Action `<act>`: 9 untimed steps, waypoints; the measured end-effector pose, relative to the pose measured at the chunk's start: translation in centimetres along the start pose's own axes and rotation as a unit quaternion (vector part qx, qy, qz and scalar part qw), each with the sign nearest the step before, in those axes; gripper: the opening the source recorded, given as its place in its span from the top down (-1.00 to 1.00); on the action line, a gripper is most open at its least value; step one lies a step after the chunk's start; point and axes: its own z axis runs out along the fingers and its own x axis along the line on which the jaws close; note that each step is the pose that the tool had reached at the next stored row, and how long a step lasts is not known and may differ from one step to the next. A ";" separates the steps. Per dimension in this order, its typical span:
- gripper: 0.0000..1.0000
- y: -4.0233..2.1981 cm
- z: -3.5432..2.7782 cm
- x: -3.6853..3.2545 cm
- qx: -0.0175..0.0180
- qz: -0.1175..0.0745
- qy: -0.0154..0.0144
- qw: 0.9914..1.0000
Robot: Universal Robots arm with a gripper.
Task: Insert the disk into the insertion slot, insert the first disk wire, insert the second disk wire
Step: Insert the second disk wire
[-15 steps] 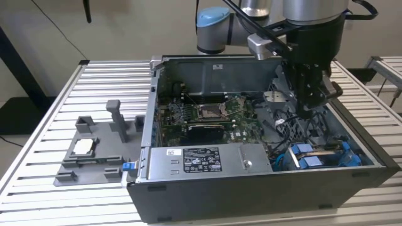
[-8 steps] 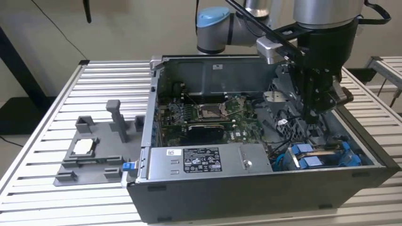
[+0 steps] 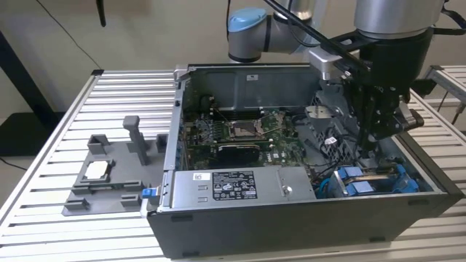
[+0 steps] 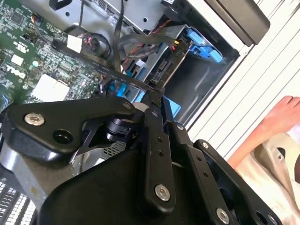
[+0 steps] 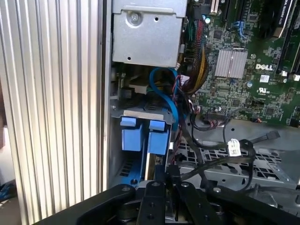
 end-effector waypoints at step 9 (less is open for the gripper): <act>0.69 -0.16 0.12 0.31 0.004 0.014 -0.060 0.998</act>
